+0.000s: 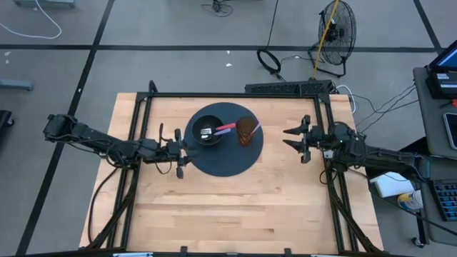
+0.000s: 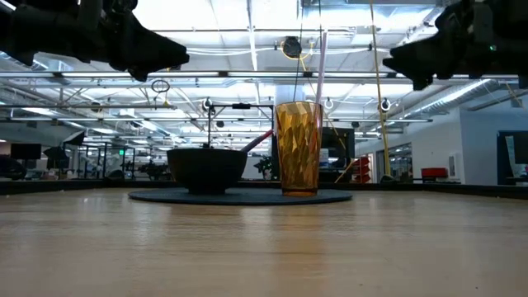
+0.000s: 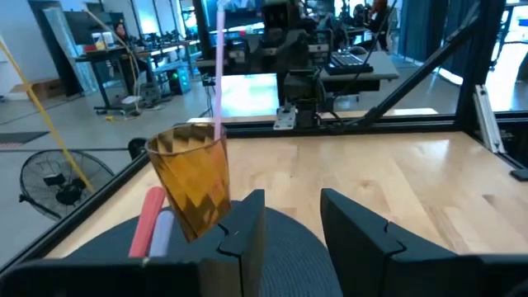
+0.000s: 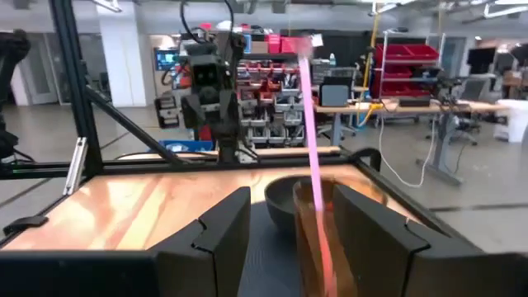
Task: Pick & Place Utensil
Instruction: Return to home position
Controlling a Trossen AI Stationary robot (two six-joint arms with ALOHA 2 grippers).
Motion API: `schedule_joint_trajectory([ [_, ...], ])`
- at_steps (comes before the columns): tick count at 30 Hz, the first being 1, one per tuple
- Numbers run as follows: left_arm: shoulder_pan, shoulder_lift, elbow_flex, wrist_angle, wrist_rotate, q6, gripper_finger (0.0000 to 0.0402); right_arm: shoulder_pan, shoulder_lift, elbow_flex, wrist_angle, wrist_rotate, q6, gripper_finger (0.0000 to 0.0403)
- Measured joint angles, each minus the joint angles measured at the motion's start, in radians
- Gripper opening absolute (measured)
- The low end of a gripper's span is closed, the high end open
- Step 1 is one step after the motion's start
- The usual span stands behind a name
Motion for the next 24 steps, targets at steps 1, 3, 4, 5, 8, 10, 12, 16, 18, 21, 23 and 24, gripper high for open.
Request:
schedule_joint_trajectory([
  [1, 0.005, 0.0, 0.0, 0.0, 0.0, -0.002, 0.0122, 0.0, -0.02, -0.016, -0.003, 0.001, 0.009, 0.0171],
  [3, 0.019, 0.0, 0.0, 0.0, -0.001, -0.013, 0.0122, 0.0, -0.054, -0.041, -0.002, 0.002, 0.028, 0.0171],
  [4, 0.027, 0.0, 0.0, 0.0, -0.001, -0.017, 0.0122, 0.0, -0.069, -0.05, -0.002, 0.001, 0.037, 0.0171],
  [5, 0.035, 0.0, 0.0, 0.0, 0.0, -0.027, 0.0122, 0.0, -0.08, -0.058, -0.003, -0.001, 0.047, 0.0171],
  [8, 0.053, 0.0, 0.0, 0.0, -0.001, -0.046, 0.0122, 0.013, -0.099, -0.076, -0.008, -0.001, 0.07, 0.0171],
  [10, 0.059, 0.0, 0.0, 0.0, -0.002, -0.053, 0.0122, 0.036, -0.102, -0.086, -0.006, 0.0, 0.072, 0.0171],
  [12, 0.063, 0.0, 0.0, 0.0, 0.0, -0.058, 0.0122, 0.065, -0.102, -0.101, 0.015, 0.008, 0.072, 0.0171],
  [16, 0.063, 0.0, 0.0, 0.0, 0.0, -0.053, 0.0122, 0.146, -0.102, -0.137, 0.093, 0.085, 0.072, 0.0171],
  [18, 0.063, 0.0, 0.0, 0.0, 0.001, -0.053, 0.0122, 0.183, -0.102, -0.142, 0.094, 0.13, 0.057, 0.0171],
  [21, 0.063, 0.0, 0.0, 0.0, 0.001, -0.053, 0.0122, 0.232, -0.101, -0.143, 0.079, 0.185, 0.038, 0.0171],
  [23, 0.063, 0.0, 0.0, -0.003, 0.001, -0.053, 0.0122, 0.253, -0.102, -0.143, 0.078, 0.214, 0.025, 0.0171],
  [24, 0.063, 0.0, 0.0, -0.005, 0.001, -0.048, 0.0122, 0.259, -0.102, -0.144, 0.071, 0.232, 0.022, 0.0171],
])
